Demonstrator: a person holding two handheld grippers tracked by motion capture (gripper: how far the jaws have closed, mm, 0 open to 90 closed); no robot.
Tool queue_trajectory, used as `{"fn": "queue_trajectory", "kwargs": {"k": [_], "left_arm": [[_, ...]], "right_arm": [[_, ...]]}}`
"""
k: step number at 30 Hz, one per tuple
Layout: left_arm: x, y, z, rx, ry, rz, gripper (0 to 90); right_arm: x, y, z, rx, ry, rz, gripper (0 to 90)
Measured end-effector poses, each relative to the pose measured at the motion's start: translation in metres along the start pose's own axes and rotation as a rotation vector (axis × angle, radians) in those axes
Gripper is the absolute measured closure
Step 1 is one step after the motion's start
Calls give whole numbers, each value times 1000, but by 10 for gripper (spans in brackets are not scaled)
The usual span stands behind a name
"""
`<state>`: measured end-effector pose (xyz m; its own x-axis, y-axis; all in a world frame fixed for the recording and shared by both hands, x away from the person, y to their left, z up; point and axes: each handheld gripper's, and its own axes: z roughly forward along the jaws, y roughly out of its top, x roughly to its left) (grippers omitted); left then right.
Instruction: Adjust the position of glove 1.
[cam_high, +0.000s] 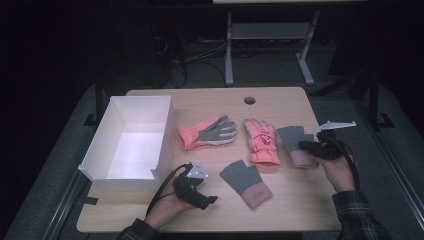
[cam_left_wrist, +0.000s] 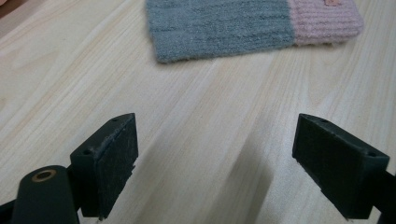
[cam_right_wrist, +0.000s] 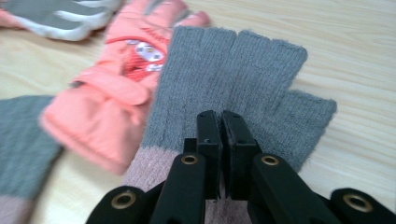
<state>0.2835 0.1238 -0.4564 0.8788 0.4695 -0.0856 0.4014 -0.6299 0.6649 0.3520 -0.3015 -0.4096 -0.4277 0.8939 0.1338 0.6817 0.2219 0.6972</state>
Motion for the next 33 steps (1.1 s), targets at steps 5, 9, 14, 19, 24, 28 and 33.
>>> {"fn": "queue_trajectory", "kwargs": {"k": [5, 9, 14, 19, 24, 28, 33], "left_arm": [[1, 0, 0, 1, -1, 1, 139], [1, 1, 0, 5, 0, 9, 139], [1, 0, 0, 14, -1, 18, 139], [1, 0, 1, 16, -6, 14, 138], [-1, 0, 2, 7, -6, 10, 138], [-1, 0, 2, 14, -7, 14, 138], [0, 0, 3, 11, -8, 6, 138]], "right_arm": [[14, -1, -10, -1, 33, -24, 866], [25, -2, -17, 2, 62, -43, 865], [40, -4, -24, 4, 101, -59, 865], [56, -5, -25, 10, 128, -98, 865], [71, -6, -24, 31, 162, -115, 865], [83, -5, -21, 33, 186, -138, 865], [99, -5, -17, 47, 225, -161, 865]]}}
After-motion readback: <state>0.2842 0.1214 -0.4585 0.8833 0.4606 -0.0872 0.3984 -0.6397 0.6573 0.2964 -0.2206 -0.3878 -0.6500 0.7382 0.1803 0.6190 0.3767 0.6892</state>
